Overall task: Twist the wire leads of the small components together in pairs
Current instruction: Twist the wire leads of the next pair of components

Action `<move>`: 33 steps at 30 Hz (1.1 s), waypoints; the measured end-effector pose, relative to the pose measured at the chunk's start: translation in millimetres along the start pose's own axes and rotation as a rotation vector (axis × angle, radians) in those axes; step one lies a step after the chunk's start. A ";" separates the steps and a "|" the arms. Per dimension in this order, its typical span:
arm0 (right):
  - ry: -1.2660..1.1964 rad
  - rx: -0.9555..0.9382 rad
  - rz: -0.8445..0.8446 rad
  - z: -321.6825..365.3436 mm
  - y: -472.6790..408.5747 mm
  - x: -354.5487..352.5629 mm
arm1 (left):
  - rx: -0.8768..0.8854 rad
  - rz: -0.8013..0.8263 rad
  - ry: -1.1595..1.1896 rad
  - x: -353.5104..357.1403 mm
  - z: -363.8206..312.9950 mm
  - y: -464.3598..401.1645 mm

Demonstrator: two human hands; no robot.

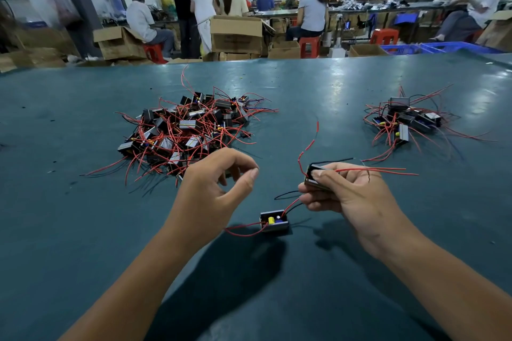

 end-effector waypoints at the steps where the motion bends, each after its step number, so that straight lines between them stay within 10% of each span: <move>1: -0.004 -0.003 0.004 -0.1 0.1 1.3 | -0.012 -0.012 -0.003 -2.4 2.0 0.0; 33: 0.283 -0.202 0.146 13.4 12.3 20.9 | 0.216 0.226 0.024 29.8 -25.5 8.8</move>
Point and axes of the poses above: each hand's wrist, its own y-axis away from the middle knuckle, its own x-axis out of the palm, z = x × y, the point moved 9 cm from there along -y, towards the middle knuckle, and after that the axes turned 6 degrees about y, right-handed, at the moved point
